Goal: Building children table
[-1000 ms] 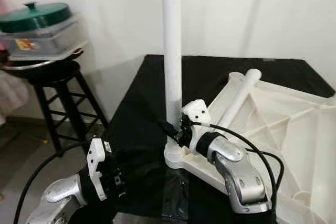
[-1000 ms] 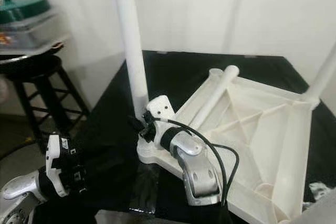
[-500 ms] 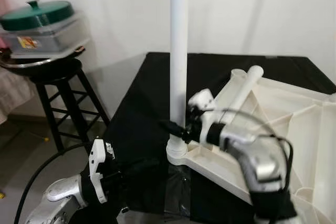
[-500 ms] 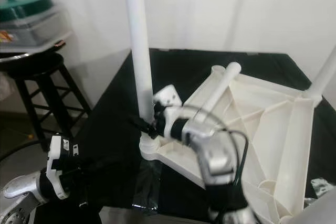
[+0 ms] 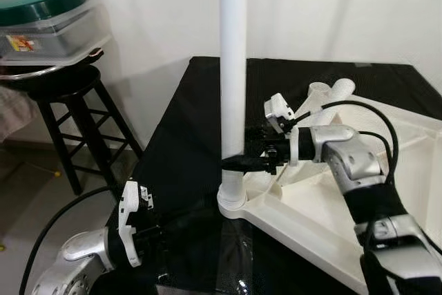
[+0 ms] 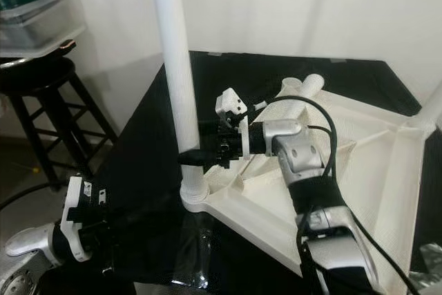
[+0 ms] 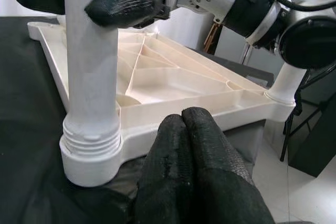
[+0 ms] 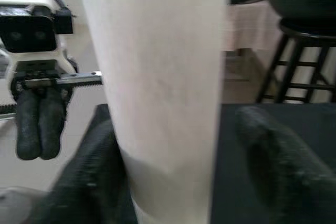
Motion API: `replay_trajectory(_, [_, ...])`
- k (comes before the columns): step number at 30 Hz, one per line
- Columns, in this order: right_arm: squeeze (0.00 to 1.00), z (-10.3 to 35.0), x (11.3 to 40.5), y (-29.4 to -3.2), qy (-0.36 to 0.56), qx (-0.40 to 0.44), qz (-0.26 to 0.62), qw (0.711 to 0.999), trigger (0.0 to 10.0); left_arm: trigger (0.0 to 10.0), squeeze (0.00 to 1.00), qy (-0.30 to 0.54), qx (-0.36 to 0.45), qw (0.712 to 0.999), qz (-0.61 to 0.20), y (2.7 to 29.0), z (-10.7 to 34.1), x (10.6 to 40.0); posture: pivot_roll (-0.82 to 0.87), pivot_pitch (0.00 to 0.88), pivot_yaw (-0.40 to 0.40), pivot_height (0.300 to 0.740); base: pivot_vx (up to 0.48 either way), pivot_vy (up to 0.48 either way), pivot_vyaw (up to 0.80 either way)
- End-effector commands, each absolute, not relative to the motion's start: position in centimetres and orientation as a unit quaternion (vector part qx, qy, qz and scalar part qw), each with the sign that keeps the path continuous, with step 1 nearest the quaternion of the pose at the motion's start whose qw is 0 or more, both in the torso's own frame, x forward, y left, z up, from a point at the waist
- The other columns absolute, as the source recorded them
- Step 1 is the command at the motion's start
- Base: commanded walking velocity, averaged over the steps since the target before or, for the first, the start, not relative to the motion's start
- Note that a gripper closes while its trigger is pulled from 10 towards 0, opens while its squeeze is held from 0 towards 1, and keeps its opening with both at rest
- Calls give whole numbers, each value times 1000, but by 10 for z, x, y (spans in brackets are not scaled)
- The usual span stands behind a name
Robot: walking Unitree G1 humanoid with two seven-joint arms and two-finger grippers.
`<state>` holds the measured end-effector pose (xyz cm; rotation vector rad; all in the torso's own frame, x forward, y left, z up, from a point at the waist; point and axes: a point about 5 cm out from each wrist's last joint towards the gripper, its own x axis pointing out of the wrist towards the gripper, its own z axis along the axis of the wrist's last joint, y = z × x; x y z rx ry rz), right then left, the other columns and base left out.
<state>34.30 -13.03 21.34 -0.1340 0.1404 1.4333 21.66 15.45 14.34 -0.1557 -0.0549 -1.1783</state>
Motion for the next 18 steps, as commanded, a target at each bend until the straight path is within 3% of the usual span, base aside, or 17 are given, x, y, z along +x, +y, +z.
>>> replay_trajectory(1, [0, 215, 346, -131, 54, -59, 657, 750, 0, 0, 0, -17, -75, 823, -563, 156, 143, 214, -12, 0, 6, 740, 0, 0, 0])
replay_trajectory(7, [0, 207, 344, -134, 57, -58, 670, 738, 0, 0, 0, -14, -78, 822, -564, 156, 142, 213, -16, 0, 9, 740, 0, 0, 0])
replay_trajectory(10, [0, 199, 340, -137, 58, -62, 660, 746, 0, 0, 0, -15, -78, 825, -560, 156, 142, 214, -23, 0, 5, 740, 0, 0, 0])
replay_trajectory(11, [0, 196, 338, -138, 57, -63, 656, 750, 0, 10000, 0, -15, -81, 827, -556, 156, 142, 214, -23, 0, 5, 740, 0, 0, 0])
replay_trajectory(13, [0, 191, 332, -139, 56, -65, 642, 762, 0, 10000, 0, -15, -87, 829, -553, 156, 143, 215, -23, 0, 5, 740, 0, 0, 0])
replay_trajectory(15, [0, 165, 320, -115, 98, -46, 507, 855, 0, 10000, 0, -17, -94, 834, -544, 158, 143, 215, -35, 4, -13, 740, 0, 0, 0])
replay_trajectory(16, [0, 165, 320, -115, 98, -46, 507, 855, 0, 10000, 0, -17, -94, 834, -544, 158, 143, 215, -35, 4, -13, 740, 0, 0, 0])
replay_trajectory(17, [0, 149, 311, -106, 105, -45, 302, 946, 0, 10000, 0, -17, -96, 836, -540, 160, 143, 215, -43, 9, -5, 740, 0, 0, 0])
replay_trajectory(18, [0, 139, 289, -94, 113, -54, 290, 949, 0, 10000, 0, -16, -94, 836, -540, 161, 144, 216, -47, 24, 5, 740, 0, 0, 0])
